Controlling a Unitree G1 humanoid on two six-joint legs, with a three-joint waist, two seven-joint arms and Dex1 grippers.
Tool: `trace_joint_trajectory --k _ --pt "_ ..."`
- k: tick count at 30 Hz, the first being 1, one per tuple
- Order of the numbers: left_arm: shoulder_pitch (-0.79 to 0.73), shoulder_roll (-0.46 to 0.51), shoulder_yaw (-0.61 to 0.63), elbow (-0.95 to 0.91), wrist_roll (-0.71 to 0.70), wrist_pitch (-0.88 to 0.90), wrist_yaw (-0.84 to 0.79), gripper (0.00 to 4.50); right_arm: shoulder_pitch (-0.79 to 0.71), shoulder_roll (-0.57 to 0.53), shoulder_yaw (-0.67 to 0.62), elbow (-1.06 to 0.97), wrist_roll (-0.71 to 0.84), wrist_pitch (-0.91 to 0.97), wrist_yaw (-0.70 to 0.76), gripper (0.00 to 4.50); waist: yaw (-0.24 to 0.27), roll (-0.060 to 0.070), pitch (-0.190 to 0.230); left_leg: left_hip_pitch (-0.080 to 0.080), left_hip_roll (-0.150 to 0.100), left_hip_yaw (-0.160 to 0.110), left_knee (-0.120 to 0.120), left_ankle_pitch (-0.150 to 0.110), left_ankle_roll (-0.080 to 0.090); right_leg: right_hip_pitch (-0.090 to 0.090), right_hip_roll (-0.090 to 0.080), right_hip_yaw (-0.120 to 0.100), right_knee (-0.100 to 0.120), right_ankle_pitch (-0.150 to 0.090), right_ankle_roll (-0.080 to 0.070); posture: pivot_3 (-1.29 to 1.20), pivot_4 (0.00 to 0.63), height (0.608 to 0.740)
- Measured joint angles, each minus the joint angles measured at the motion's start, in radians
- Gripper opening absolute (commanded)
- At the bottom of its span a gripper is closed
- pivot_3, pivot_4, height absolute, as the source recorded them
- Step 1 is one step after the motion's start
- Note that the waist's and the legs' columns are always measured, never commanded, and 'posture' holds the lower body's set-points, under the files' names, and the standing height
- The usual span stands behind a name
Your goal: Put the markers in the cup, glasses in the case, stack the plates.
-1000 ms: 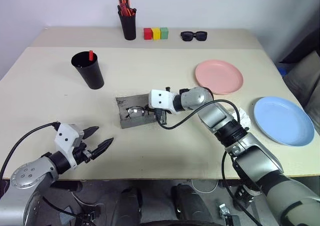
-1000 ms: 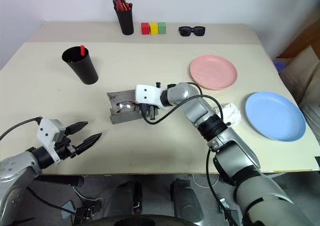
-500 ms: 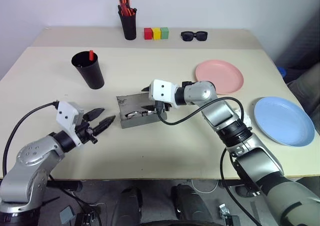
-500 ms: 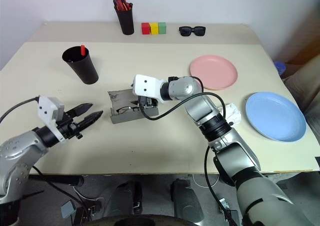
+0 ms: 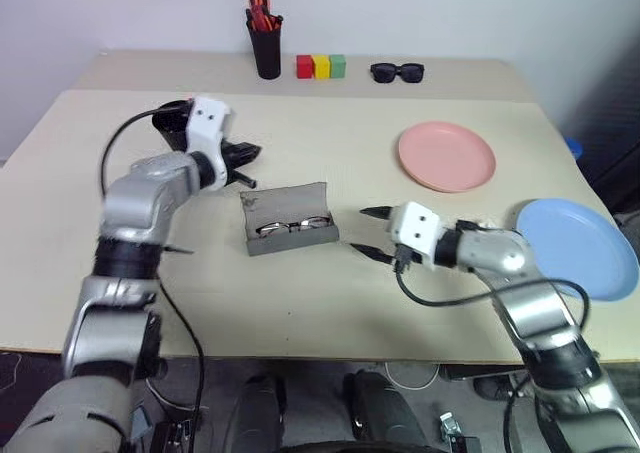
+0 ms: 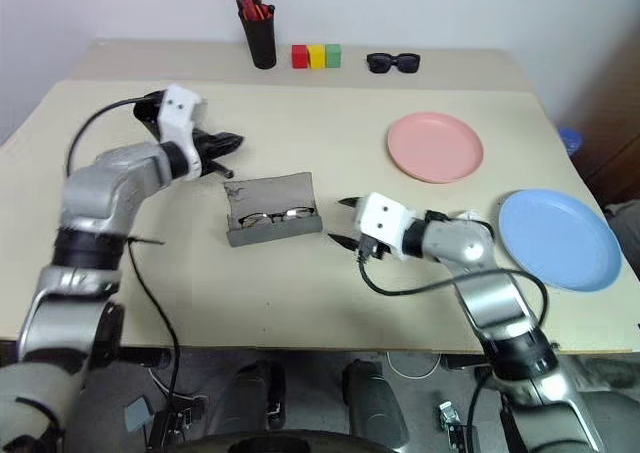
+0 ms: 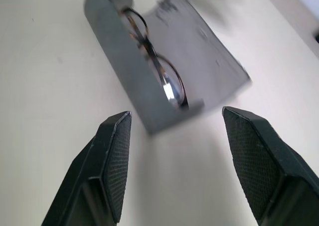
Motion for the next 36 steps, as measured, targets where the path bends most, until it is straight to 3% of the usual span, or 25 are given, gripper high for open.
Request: trace_joint_trajectory --k 4,9,16,26,31,36 --pt "-0.116 -0.025 -0.059 0.255 0.069 -0.015 -0.082 0.09 0.074 0.000 -0.049 -0.090 0.022 0.065 -0.052 2.93 -0.007 0.000 0.000 0.000 0.000 0.001 0.000 0.000 0.000 0.000 0.000 0.001 0.000 0.000 0.000 0.00 0.150 0.725" --pt "-0.121 -0.022 -0.106 0.345 0.103 -0.033 -0.254 0.09 0.089 0.000 -0.058 -0.124 0.023 0.099 -0.095 2.93 -0.002 0.000 0.000 -0.001 0.000 0.001 0.000 0.000 0.000 0.000 0.000 0.001 -0.001 0.000 0.000 0.00 0.150 0.725" --pt "0.036 0.083 -0.143 0.072 0.099 -0.035 -0.461 0.09 0.060 -0.001 -0.052 -0.121 0.021 0.104 -0.121 2.93 -0.004 0.000 0.000 0.000 0.000 0.001 0.000 0.000 0.000 0.000 -0.001 0.001 0.000 0.000 0.000 0.00 0.150 0.725" --pt "0.327 0.182 -0.125 -0.434 0.026 0.012 -0.510 0.09 -0.057 0.005 -0.005 -0.022 0.024 0.081 -0.116 2.93 0.001 0.000 0.000 -0.001 0.000 0.001 0.001 0.000 0.000 0.000 -0.001 0.001 0.000 0.000 0.000 0.00 0.150 0.725" --pt "0.413 0.159 -0.057 -0.497 0.008 -0.117 -0.483 0.09 -0.146 -0.002 0.027 0.090 -0.017 0.132 -0.131 2.93 -0.001 0.000 0.000 0.000 0.001 0.001 0.002 0.000 0.000 0.000 -0.001 0.001 0.001 0.000 0.000 0.00 0.150 0.725" --pt "0.514 0.081 0.063 -0.586 -0.040 -0.285 -0.417 0.09 -0.273 -0.011 0.065 0.358 -0.183 0.127 -0.277 2.93 -0.001 0.000 0.000 0.000 0.001 0.002 0.001 0.000 0.000 0.000 -0.002 0.002 0.000 0.000 0.000 0.00 0.150 0.725"
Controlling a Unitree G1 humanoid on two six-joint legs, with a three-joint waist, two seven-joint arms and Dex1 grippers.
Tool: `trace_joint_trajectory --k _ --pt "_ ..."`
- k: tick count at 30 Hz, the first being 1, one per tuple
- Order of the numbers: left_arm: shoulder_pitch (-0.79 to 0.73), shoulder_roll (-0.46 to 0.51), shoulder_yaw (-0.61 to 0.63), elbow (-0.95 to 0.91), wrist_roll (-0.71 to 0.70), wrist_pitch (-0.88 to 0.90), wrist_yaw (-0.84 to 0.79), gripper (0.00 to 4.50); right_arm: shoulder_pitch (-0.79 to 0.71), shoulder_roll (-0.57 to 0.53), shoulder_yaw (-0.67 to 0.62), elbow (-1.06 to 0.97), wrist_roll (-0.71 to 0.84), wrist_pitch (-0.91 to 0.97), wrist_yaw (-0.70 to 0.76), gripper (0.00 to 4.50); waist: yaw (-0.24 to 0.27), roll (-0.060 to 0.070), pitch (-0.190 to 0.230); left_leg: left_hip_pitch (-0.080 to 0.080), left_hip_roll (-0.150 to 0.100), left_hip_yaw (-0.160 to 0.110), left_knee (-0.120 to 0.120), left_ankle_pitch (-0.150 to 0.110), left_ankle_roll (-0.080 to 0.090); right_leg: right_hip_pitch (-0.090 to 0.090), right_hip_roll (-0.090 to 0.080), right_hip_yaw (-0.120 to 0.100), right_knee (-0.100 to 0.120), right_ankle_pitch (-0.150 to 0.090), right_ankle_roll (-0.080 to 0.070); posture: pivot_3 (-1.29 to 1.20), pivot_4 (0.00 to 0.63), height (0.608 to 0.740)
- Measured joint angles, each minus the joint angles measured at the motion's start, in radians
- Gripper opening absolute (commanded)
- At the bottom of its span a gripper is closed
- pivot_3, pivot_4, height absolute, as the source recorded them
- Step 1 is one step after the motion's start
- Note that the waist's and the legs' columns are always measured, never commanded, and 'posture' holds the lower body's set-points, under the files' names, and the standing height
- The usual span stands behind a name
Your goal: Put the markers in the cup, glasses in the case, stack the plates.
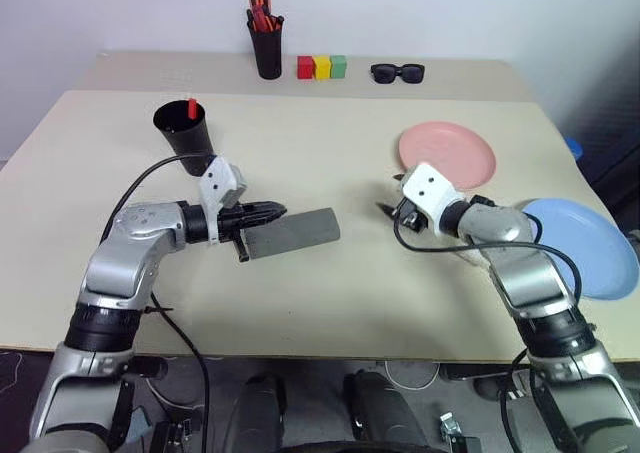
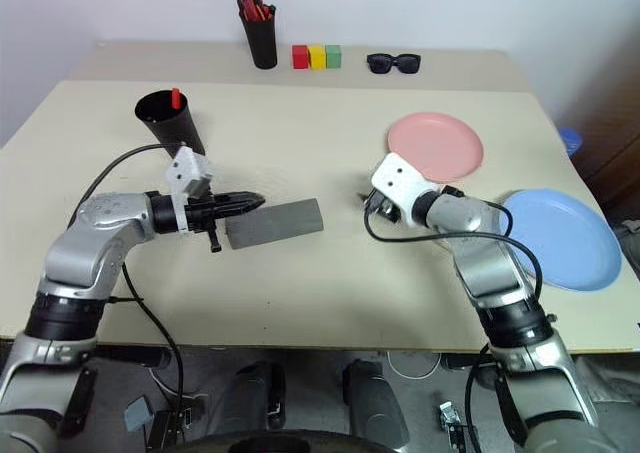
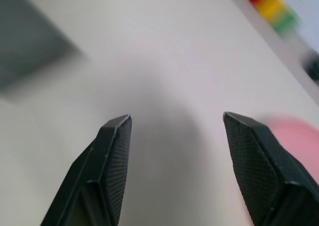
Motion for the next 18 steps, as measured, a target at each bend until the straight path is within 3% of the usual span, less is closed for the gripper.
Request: trace_joint_trajectory --k 9,12,16,18 --pt "0.137 -0.063 0.025 -0.197 -0.061 0.009 0.134 0.09 -0.131 0.011 0.077 0.416 -0.173 -0.163 -0.176 2.93 -0.005 0.000 0.000 0.001 0.000 0.000 0.000 0.000 0.000 0.000 0.000 0.001 0.000 0.000 0.000 0.00 0.150 0.725" --pt "0.143 -0.072 0.025 -0.235 -0.080 0.021 0.171 0.01 -0.166 0.012 0.084 0.509 -0.204 -0.209 -0.215 2.09 -0.006 0.000 0.000 0.001 0.000 0.000 0.000 0.000 0.000 0.000 0.000 0.001 0.000 0.000 0.000 0.00 0.150 0.725" --pt "0.161 -0.073 0.024 -0.258 -0.092 0.039 0.202 0.01 -0.170 0.014 0.086 0.574 -0.222 -0.257 -0.232 0.07 -0.006 0.000 0.000 0.001 0.000 0.000 0.000 0.000 0.000 0.000 0.000 0.001 0.000 0.000 0.000 0.00 0.150 0.725" --pt "0.163 -0.074 0.024 -0.261 -0.096 0.040 0.217 0.01 -0.170 0.013 0.085 0.577 -0.232 -0.275 -0.239 0.03 -0.006 0.000 0.000 0.001 0.000 0.000 0.000 0.000 0.000 0.000 0.000 0.001 0.000 0.000 0.000 0.00 0.150 0.725"
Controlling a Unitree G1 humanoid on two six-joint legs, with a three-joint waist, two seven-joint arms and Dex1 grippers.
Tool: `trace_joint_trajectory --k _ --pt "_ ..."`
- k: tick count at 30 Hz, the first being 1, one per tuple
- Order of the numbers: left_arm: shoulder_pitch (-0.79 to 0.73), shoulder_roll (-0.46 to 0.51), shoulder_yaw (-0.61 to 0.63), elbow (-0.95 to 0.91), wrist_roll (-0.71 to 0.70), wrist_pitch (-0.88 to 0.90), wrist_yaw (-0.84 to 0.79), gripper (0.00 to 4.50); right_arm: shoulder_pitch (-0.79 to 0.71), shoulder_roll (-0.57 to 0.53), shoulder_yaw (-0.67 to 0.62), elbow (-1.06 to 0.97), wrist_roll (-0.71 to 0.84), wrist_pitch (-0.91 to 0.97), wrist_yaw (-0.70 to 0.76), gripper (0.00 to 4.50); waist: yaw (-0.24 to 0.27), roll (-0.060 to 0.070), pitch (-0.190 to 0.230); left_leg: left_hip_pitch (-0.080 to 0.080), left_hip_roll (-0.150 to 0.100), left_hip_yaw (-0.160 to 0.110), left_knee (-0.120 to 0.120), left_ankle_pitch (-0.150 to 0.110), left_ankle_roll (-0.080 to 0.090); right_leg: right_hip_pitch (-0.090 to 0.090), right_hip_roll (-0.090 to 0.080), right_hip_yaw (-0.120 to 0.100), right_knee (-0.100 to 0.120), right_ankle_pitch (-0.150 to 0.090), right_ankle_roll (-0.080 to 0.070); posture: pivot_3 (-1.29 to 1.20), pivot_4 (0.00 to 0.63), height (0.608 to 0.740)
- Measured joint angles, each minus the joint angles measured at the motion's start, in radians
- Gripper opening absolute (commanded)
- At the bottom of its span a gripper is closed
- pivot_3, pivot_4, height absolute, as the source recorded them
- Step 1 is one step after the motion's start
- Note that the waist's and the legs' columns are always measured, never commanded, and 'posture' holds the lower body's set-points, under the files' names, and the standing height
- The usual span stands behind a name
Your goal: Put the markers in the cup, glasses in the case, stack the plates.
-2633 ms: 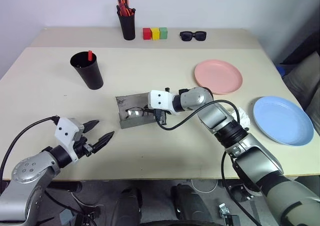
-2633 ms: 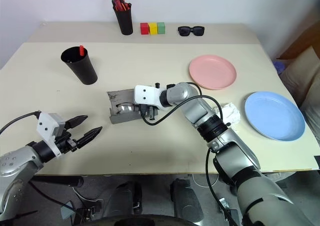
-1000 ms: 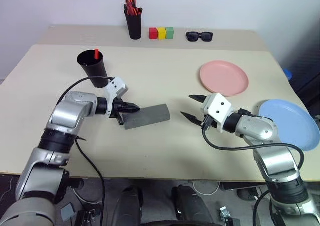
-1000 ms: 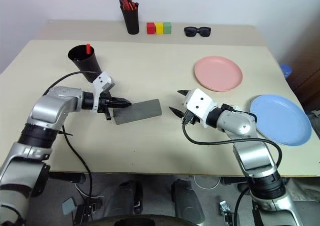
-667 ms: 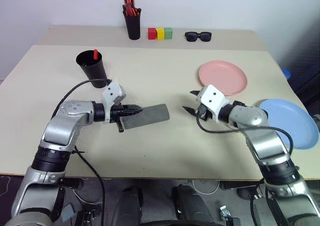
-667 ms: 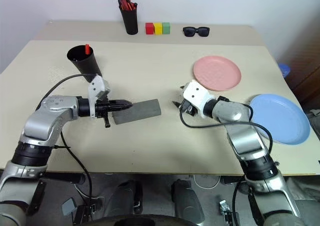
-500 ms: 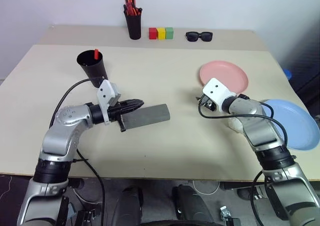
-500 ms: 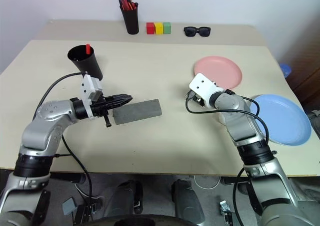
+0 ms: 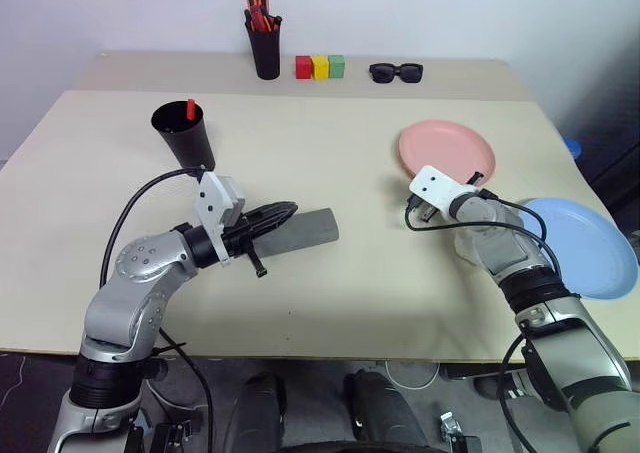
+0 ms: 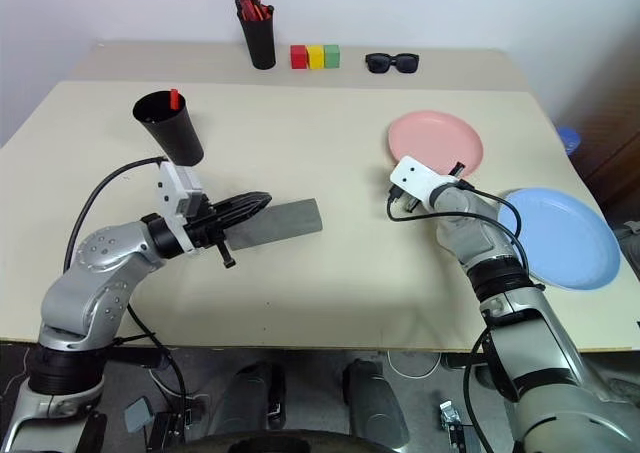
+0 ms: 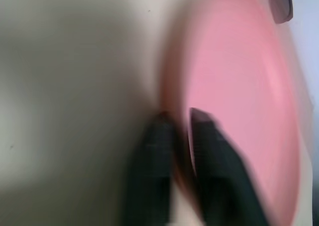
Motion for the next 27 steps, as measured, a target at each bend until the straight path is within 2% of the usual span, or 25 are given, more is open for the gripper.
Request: trace_joint_trajectory --k 5,9,12,16,20,23,24,25,27 --pt "0.000 -0.018 -0.026 -0.002 -0.008 0.004 0.015 0.01 0.033 -0.029 -0.005 -0.064 -0.022 -0.047 -0.027 0.03 0.002 0.000 0.000 0.000 0.000 0.000 0.000 0.000 0.000 0.000 0.000 0.000 0.000 0.000 0.000 0.00 0.150 0.725" --pt "-0.005 -0.027 -0.065 -0.005 -0.010 0.014 0.008 0.01 0.132 -0.130 -0.056 -0.246 -0.023 -0.076 -0.007 0.03 0.009 0.001 0.000 0.000 0.000 0.000 0.000 0.000 0.000 0.000 0.000 0.000 0.000 0.000 0.000 0.00 0.150 0.725" --pt "-0.030 -0.037 -0.091 -0.004 -0.028 0.035 0.002 0.01 0.280 -0.233 -0.176 -0.433 0.026 -0.052 0.067 0.03 0.016 0.001 0.000 -0.001 0.000 -0.001 0.000 0.000 0.000 0.000 0.000 0.000 -0.001 0.000 0.000 0.00 0.150 0.725" --pt "-0.088 -0.047 -0.121 0.002 -0.051 0.065 -0.019 0.01 0.576 -0.365 -0.422 -0.634 0.104 0.019 0.190 0.03 0.025 0.002 0.000 0.001 -0.001 -0.001 0.000 0.000 0.000 0.003 0.000 0.000 -0.002 0.000 0.001 0.00 0.150 0.725" --pt "-0.135 -0.064 -0.154 0.034 -0.054 0.070 -0.040 0.01 0.818 -0.382 -0.609 -0.754 0.125 0.068 0.253 0.03 0.005 0.003 -0.001 0.004 -0.001 -0.001 0.000 0.000 0.000 0.005 0.001 0.001 -0.002 0.000 0.000 0.00 0.150 0.725" --pt "-0.168 -0.072 -0.167 0.061 -0.055 0.070 -0.056 0.01 0.945 -0.372 -0.671 -0.806 0.135 0.096 0.292 0.03 -0.003 0.004 -0.002 0.005 -0.001 -0.001 0.000 0.000 0.000 0.006 0.001 0.002 -0.002 -0.001 0.000 0.00 0.150 0.725" --pt "-0.171 -0.073 -0.168 0.069 -0.055 0.069 -0.061 0.01 0.963 -0.371 -0.678 -0.814 0.141 0.101 0.302 0.70 -0.007 0.005 -0.002 0.006 -0.001 -0.001 0.000 0.000 0.000 0.006 0.001 0.002 -0.002 -0.001 0.000 0.00 0.150 0.725" --pt "-0.173 -0.074 -0.170 0.077 -0.055 0.068 -0.067 0.01 0.976 -0.365 -0.685 -0.826 0.150 0.109 0.314 0.98 -0.010 0.005 -0.002 0.006 -0.001 -0.001 0.000 0.000 0.000 0.007 0.001 0.002 -0.002 -0.001 0.000 0.00 0.150 0.725" --pt "-0.173 -0.076 -0.182 0.087 -0.055 0.066 -0.073 0.01 0.988 -0.358 -0.690 -0.847 0.168 0.120 0.333 1.87 -0.014 0.005 -0.002 0.007 -0.001 -0.001 0.000 0.000 0.000 0.008 0.001 0.002 -0.002 -0.001 0.000 0.00 0.150 0.725"
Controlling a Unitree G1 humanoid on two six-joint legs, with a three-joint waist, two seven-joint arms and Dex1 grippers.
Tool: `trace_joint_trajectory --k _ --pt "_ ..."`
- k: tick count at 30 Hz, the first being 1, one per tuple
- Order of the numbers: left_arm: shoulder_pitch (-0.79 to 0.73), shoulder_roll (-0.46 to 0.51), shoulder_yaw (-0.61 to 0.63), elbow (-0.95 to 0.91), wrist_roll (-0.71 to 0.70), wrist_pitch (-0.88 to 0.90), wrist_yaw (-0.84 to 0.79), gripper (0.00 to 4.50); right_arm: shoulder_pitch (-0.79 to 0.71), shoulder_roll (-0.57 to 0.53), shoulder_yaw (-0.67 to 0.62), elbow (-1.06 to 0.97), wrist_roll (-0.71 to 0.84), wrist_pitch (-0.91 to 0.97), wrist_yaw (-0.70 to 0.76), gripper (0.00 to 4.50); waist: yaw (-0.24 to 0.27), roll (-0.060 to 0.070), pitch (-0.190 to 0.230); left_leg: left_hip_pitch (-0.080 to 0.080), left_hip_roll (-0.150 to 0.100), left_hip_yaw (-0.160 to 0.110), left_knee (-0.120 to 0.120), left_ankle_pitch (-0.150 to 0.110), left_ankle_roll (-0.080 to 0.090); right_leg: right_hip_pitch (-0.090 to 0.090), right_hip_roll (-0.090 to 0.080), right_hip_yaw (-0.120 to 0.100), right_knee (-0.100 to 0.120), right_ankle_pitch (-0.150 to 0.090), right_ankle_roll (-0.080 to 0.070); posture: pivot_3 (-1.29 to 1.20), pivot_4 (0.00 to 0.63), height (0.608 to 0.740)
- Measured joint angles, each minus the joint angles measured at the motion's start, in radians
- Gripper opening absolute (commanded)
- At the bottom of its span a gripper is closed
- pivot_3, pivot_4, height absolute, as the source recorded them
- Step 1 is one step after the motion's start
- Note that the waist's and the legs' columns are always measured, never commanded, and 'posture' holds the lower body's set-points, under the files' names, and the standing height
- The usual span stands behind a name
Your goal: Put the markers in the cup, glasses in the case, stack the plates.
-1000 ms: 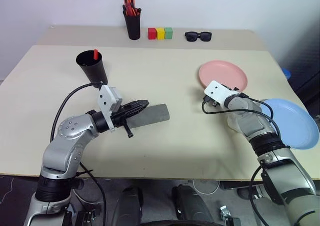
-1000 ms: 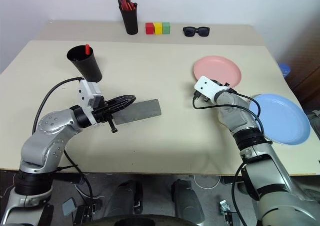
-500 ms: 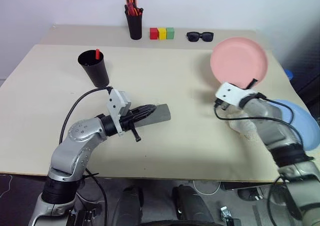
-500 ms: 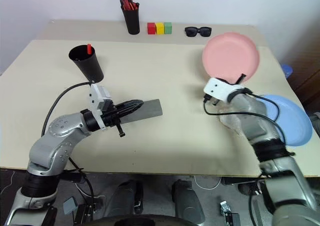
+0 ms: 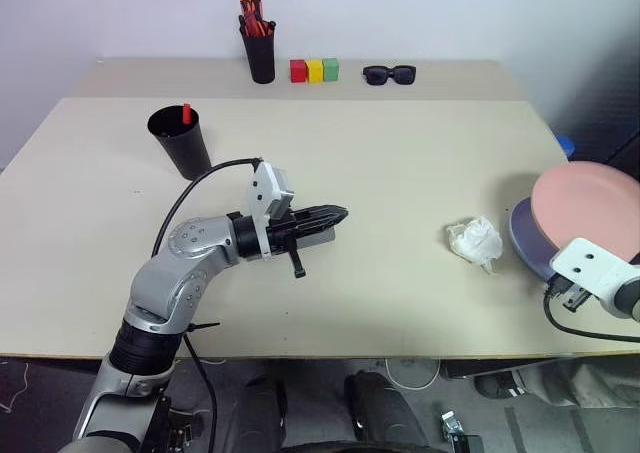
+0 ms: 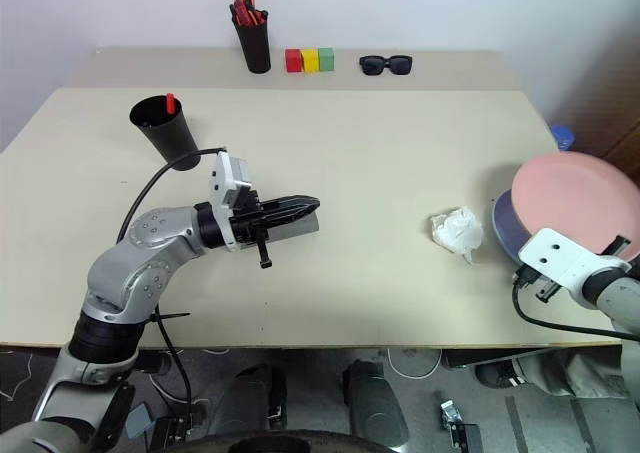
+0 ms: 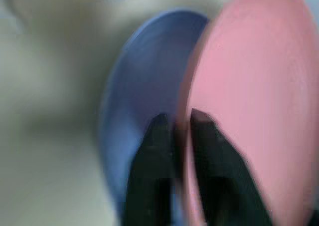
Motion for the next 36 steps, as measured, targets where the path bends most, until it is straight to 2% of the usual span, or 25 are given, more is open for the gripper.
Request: trace_joint_trajectory --k 1,2,10,15,20,23,27,32,36 --pt "0.000 0.000 -0.004 0.005 0.000 -0.002 -0.004 0.01 0.007 0.000 0.000 -0.010 0.003 0.000 0.007 2.50 0.000 0.000 0.000 0.000 0.000 0.000 0.000 0.000 0.000 0.000 0.000 0.000 0.000 0.000 0.000 0.00 0.150 0.725" --pt "0.000 0.000 -0.004 0.013 0.001 -0.005 -0.008 0.01 0.013 0.000 0.000 -0.018 0.005 -0.001 0.011 2.92 0.000 0.000 0.000 0.000 0.000 0.000 0.000 0.000 0.000 0.000 0.000 0.000 0.000 0.000 0.000 0.00 0.150 0.725" --pt "0.047 0.011 -0.002 0.009 0.008 -0.027 -0.014 0.01 -0.051 0.022 -0.008 -0.050 0.134 -0.006 0.075 2.92 -0.004 0.000 0.000 0.001 0.000 -0.001 0.000 0.000 0.000 0.001 0.000 0.000 0.000 0.000 0.000 0.00 0.150 0.725" --pt "0.089 0.009 -0.006 -0.010 0.017 -0.045 0.004 0.01 -0.160 0.139 0.186 -0.075 0.115 0.003 0.007 2.92 -0.006 -0.001 0.000 0.003 0.000 -0.001 -0.001 0.000 0.000 0.003 -0.001 0.000 0.000 -0.001 -0.002 0.00 0.150 0.725" --pt "0.110 0.011 -0.003 -0.013 0.029 -0.060 0.017 0.01 -0.187 0.185 0.298 -0.040 0.007 -0.001 -0.099 2.92 0.005 -0.001 0.000 0.003 0.000 0.000 0.000 0.000 0.000 0.004 -0.001 0.000 -0.001 -0.002 -0.003 0.00 0.150 0.725" --pt "0.121 0.011 -0.003 -0.015 0.030 -0.069 0.026 0.01 -0.197 0.195 0.346 -0.003 -0.070 -0.009 -0.168 2.05 0.007 -0.001 0.000 0.003 0.000 0.000 0.000 0.000 0.000 0.004 -0.001 0.000 -0.001 -0.002 -0.003 0.00 0.150 0.725" --pt "0.129 0.011 -0.003 -0.017 0.030 -0.069 0.032 0.01 -0.204 0.198 0.354 0.009 -0.107 -0.009 -0.206 0.04 0.016 -0.001 0.000 0.004 0.000 0.000 0.000 0.000 0.000 0.004 -0.001 0.000 -0.001 -0.002 -0.003 0.00 0.150 0.725" --pt "0.123 0.010 -0.004 -0.015 0.030 -0.070 0.032 0.01 -0.209 0.202 0.339 0.003 -0.106 -0.026 -0.229 0.04 0.018 -0.001 0.000 0.004 0.000 0.000 0.000 0.000 0.000 0.004 -0.001 0.000 -0.001 -0.002 -0.003 0.00 0.150 0.725" --pt "0.094 0.002 -0.007 -0.002 0.030 -0.078 0.022 0.01 -0.242 0.195 0.252 -0.037 -0.106 -0.021 -0.254 0.04 0.019 -0.001 0.000 0.004 0.000 0.000 0.000 0.000 0.000 0.004 -0.001 0.000 -0.001 -0.002 -0.003 0.00 0.150 0.725"
